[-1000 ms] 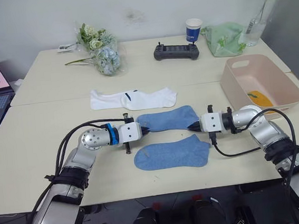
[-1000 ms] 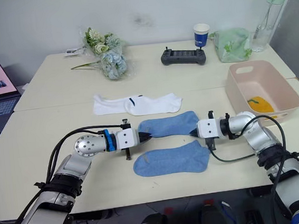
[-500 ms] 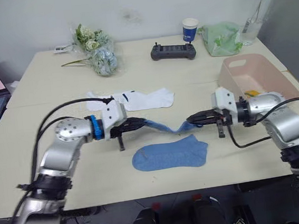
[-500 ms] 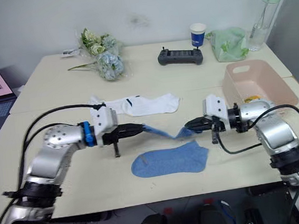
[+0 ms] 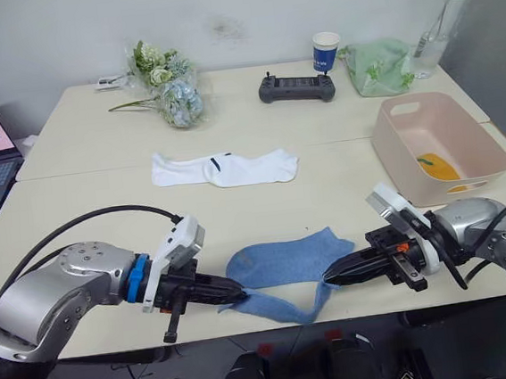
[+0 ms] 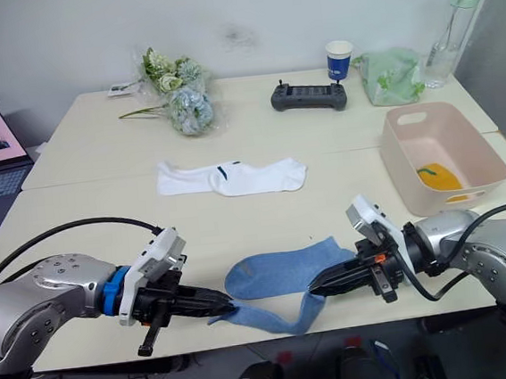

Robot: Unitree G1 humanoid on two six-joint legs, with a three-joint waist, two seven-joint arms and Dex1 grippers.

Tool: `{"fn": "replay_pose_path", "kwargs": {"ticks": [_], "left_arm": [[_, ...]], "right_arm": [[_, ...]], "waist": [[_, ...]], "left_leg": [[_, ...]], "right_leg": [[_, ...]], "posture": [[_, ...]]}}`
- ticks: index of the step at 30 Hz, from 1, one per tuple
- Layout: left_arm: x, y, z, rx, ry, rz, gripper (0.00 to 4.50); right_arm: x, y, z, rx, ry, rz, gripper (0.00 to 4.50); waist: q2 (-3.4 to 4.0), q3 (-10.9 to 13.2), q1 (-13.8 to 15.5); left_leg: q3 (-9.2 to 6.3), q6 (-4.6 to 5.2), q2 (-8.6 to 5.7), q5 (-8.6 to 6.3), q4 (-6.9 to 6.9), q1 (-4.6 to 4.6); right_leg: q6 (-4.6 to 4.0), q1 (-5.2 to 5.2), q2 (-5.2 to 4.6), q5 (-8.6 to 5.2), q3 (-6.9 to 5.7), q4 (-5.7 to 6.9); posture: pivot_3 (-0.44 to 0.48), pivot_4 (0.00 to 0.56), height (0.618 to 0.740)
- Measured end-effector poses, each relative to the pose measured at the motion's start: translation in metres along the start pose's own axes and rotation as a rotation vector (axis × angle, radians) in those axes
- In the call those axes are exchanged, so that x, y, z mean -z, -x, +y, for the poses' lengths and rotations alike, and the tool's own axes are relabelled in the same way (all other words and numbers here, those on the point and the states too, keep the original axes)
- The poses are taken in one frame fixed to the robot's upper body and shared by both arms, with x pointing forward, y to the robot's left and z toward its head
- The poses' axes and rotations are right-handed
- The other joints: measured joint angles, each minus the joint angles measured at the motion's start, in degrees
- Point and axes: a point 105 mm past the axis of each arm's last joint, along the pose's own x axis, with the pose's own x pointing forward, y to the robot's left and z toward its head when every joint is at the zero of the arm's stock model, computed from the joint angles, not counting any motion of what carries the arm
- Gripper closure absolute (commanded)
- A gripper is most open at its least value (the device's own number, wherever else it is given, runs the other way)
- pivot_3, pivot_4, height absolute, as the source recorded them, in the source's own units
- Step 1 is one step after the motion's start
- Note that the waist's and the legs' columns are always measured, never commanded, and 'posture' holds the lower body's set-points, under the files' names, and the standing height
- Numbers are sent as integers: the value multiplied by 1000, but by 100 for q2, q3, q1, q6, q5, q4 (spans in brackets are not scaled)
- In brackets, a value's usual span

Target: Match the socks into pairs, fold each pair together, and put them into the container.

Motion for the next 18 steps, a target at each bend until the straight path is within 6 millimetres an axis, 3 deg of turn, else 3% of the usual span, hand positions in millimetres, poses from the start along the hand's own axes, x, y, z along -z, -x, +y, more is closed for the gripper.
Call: {"fn": "replay_pose_path", "kwargs": {"ticks": [5, 9, 18], "left_arm": [[11, -10, 26, -82, 52, -24, 4469], [4, -6, 45, -147, 22, -24, 4469], [8, -8, 73, -213, 12, 18, 4469]], "right_arm": [[8, 1, -25, 106, 15, 20, 4500], [13, 9, -49, 202, 31, 48, 4500], [17, 7, -76, 297, 45, 65, 4500]], "waist": [[-2, 1, 12], [-1, 1, 8], [-1, 0, 3]], "left_leg": [[2, -6, -1, 4, 2, -1], [3, -10, -1, 6, 1, -2], [2, -10, -1, 6, 1, -4]], "right_leg": [[0, 3, 2, 0, -2, -6], [0, 0, 1, 0, 0, -7], [0, -3, 0, 0, 1, -7]], "posture": [[0, 150, 740], [0, 150, 740], [0, 150, 740]]}}
